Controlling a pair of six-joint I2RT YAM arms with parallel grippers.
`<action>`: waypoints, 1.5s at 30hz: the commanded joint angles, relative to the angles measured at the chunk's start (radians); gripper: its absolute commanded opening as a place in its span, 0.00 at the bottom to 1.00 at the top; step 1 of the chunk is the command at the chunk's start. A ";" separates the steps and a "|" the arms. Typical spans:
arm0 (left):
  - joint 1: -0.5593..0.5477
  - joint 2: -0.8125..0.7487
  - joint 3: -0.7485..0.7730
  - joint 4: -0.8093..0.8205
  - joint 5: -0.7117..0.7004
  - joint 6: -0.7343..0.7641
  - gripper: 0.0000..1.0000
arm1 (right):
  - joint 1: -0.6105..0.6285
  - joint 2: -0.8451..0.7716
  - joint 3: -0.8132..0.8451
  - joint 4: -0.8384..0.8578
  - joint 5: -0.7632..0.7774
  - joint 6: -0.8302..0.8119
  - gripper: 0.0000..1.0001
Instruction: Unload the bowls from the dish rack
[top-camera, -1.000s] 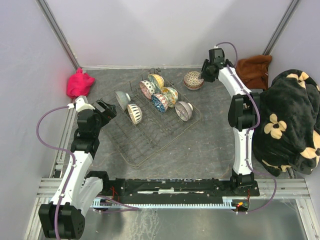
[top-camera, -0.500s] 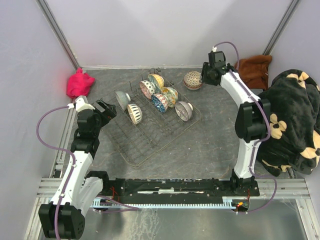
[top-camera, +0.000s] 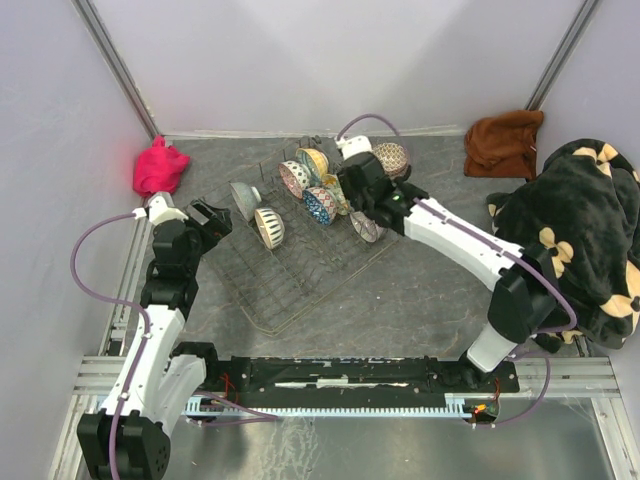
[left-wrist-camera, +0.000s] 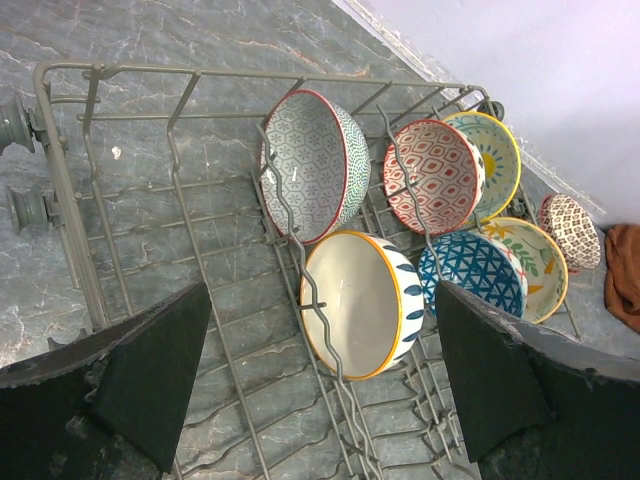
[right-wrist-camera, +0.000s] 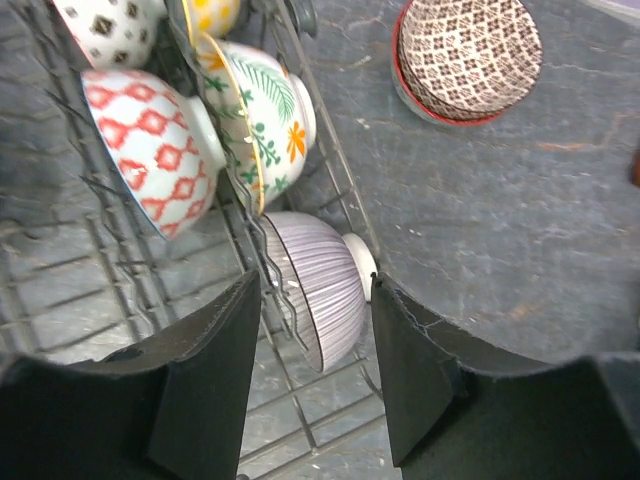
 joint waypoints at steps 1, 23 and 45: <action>-0.002 -0.023 -0.002 0.038 -0.021 -0.021 0.99 | 0.089 0.048 0.001 -0.024 0.266 -0.087 0.56; -0.001 -0.007 -0.013 0.056 -0.023 -0.019 0.99 | 0.148 0.228 0.008 -0.108 0.518 -0.073 0.47; -0.002 -0.001 -0.015 0.062 -0.028 -0.019 0.99 | 0.148 0.321 -0.006 -0.057 0.662 -0.073 0.25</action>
